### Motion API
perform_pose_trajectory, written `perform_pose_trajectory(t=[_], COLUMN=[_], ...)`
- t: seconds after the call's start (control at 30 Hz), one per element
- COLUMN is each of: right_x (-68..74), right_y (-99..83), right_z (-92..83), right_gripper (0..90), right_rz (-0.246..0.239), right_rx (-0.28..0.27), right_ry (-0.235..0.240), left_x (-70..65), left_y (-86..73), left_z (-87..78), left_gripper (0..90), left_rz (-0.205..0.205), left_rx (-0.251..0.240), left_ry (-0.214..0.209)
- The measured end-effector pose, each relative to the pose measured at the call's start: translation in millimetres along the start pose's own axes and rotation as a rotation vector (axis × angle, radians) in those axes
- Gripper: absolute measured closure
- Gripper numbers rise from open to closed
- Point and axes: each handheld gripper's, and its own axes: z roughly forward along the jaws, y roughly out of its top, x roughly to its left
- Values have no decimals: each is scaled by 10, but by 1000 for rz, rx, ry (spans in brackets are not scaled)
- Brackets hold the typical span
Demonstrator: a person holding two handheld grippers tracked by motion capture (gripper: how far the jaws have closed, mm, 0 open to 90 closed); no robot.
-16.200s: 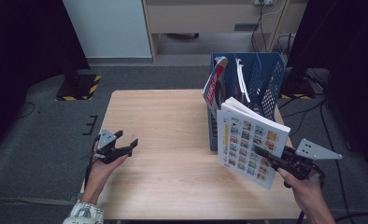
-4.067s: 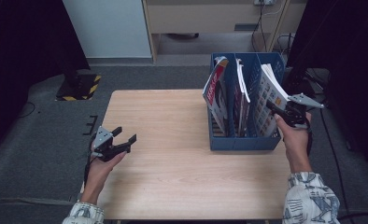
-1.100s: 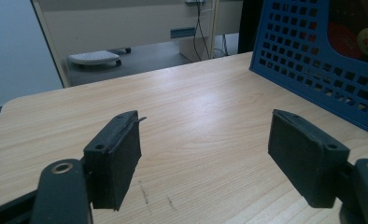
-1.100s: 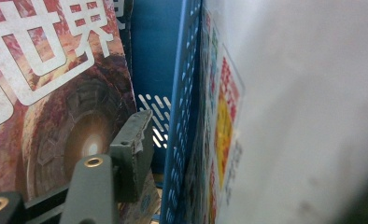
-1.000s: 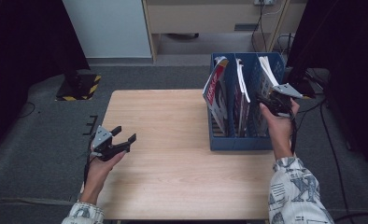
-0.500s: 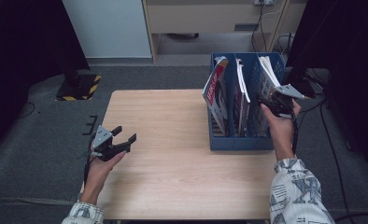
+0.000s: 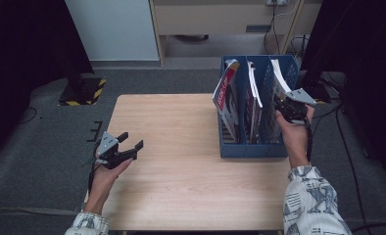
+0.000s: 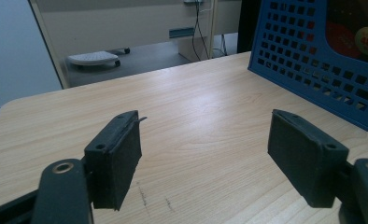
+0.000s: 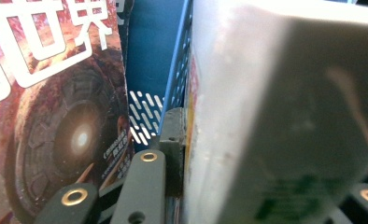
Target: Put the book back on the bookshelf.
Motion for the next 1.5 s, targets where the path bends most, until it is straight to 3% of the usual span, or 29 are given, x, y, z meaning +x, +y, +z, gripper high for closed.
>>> perform_pose_trajectory(t=[0.17,0.37,0.73,1.07,1.5], right_x=[-2,16,-2,49,44], right_y=[7,25,26,8,-21], right_z=[-3,8,2,-8,-37], right_gripper=[717,702,696,685,469], right_rz=[-35,-133,-199,-151,-66], right_rx=[7,21,33,8,1], right_ry=[-23,-66,-88,-35,12], left_x=[2,3,3,-10,-18], left_y=[4,5,8,4,7], left_z=[-2,1,-1,7,5], left_gripper=[254,254,257,254,250], left_rz=[0,0,-1,5,4], left_rx=[-3,-3,-4,4,3], left_ry=[0,0,1,-2,-2])
